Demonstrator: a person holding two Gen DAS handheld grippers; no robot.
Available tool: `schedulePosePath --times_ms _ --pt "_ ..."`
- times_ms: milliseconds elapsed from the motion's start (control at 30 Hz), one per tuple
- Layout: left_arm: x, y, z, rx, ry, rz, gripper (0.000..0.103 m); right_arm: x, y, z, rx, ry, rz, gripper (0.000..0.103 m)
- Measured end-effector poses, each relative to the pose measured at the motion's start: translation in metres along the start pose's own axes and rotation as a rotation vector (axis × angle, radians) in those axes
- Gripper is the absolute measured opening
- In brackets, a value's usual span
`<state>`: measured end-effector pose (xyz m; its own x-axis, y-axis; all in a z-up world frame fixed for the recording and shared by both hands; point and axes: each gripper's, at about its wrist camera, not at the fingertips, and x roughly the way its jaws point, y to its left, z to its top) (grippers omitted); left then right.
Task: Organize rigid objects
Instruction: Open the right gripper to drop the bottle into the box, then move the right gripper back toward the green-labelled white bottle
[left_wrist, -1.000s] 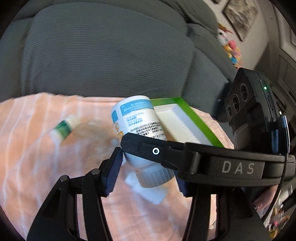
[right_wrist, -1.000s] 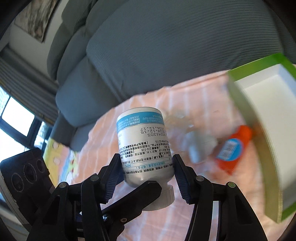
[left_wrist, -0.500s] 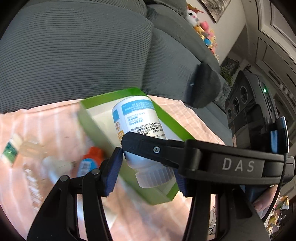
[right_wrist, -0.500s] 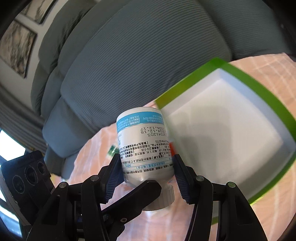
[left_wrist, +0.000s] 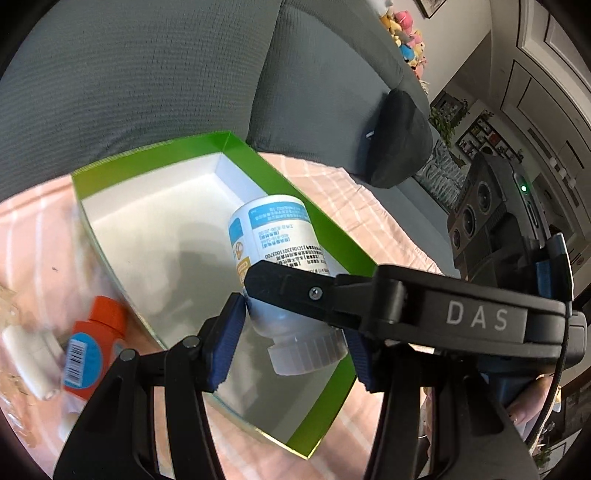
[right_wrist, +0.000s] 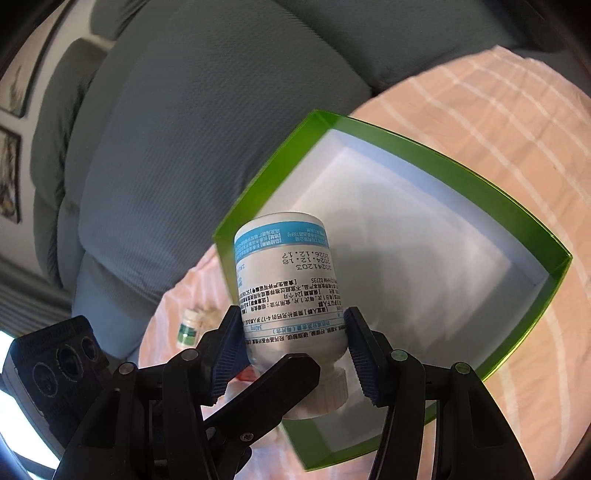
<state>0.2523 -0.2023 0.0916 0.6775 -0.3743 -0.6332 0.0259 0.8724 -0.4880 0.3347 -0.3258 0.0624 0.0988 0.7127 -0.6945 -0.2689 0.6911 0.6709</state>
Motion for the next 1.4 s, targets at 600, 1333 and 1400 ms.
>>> schedulePosePath --times_ms 600,1333,1400 --pt "-0.019 0.017 -0.021 -0.056 -0.018 0.064 0.084 -0.016 -0.005 -0.004 -0.009 -0.102 -0.253 0.067" --pt "-0.114 0.085 -0.089 -0.210 -0.045 0.483 0.085 0.025 0.022 -0.025 -0.308 -0.282 -0.682 0.067" --pt "-0.122 0.093 -0.096 -0.221 -0.046 0.502 0.085 0.022 0.024 -0.028 -0.305 -0.281 -0.672 0.067"
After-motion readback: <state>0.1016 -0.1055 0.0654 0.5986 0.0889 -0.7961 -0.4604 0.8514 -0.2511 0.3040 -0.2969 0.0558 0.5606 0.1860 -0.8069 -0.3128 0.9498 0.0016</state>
